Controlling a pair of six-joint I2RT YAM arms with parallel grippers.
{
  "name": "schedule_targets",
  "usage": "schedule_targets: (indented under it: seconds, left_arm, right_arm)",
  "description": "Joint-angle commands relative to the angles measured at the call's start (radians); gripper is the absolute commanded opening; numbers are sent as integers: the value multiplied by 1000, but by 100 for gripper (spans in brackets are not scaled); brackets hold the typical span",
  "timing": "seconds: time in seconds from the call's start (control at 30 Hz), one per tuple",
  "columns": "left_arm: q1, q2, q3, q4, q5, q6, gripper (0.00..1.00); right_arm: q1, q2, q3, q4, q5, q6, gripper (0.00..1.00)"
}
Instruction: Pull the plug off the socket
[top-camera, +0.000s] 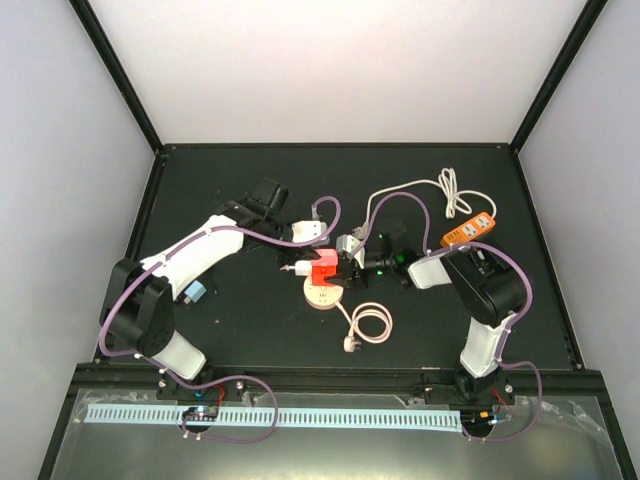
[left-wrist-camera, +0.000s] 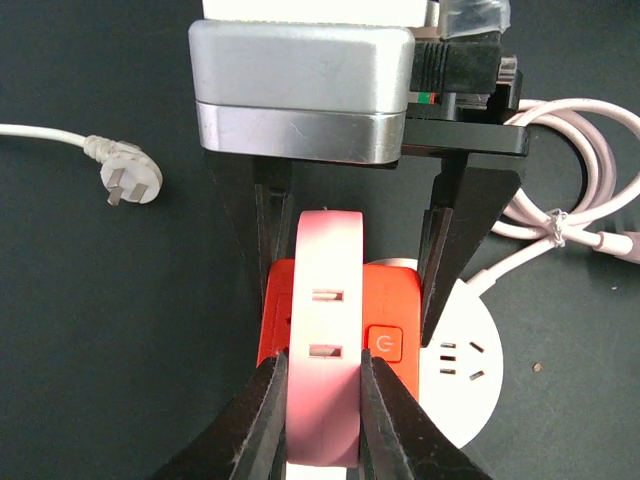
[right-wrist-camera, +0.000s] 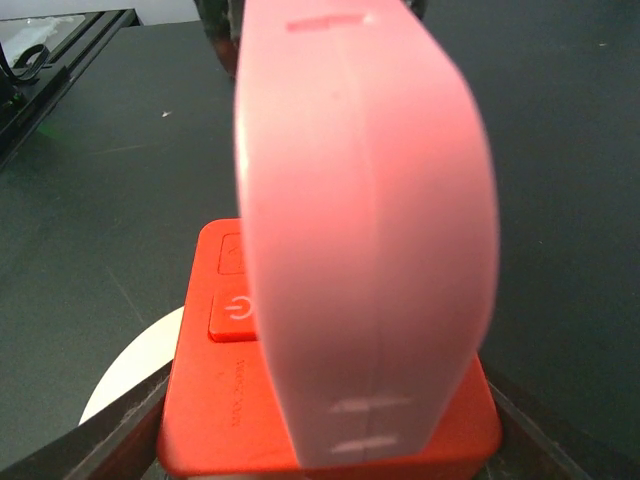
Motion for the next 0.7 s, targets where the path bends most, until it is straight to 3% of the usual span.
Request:
schedule_targets:
  seconds: [0.0, 0.23, 0.67]
  left_arm:
    - [-9, 1, 19, -40, 36, -24, 2]
    - [-8, -37, 19, -42, 50, -54, 2]
    - [-5, -79, 50, -50, 76, -100, 2]
  right_arm:
    - [9, 10, 20, 31, 15, -36, 51]
    - [12, 15, 30, 7, 29, -45, 39]
    - [23, 20, 46, -40, 37, -77, 25]
